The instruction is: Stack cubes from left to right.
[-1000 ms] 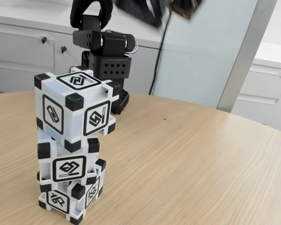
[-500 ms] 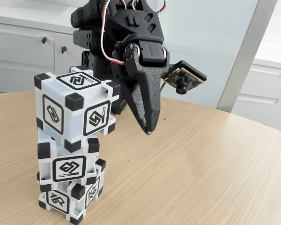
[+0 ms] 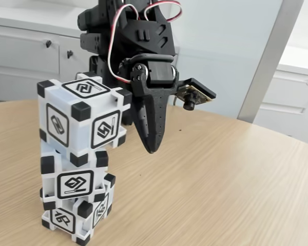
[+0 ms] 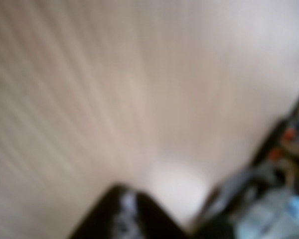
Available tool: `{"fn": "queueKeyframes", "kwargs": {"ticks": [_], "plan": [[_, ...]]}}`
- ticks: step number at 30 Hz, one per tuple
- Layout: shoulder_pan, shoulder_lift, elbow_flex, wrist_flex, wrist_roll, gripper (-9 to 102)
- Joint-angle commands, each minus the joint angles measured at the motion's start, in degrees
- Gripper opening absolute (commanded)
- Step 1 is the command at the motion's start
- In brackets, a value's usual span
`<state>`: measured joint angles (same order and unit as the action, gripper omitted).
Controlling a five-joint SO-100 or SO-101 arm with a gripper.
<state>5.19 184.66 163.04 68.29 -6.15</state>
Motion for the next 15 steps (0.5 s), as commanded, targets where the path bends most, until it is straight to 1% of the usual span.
{"fn": "queueKeyframes", "kwargs": {"ticks": [1,15], "plan": [[0.53,2.99,-0.35,0.26,-1.05,0],[0.53,2.99,-0.18,0.26,-1.58,0]]}}
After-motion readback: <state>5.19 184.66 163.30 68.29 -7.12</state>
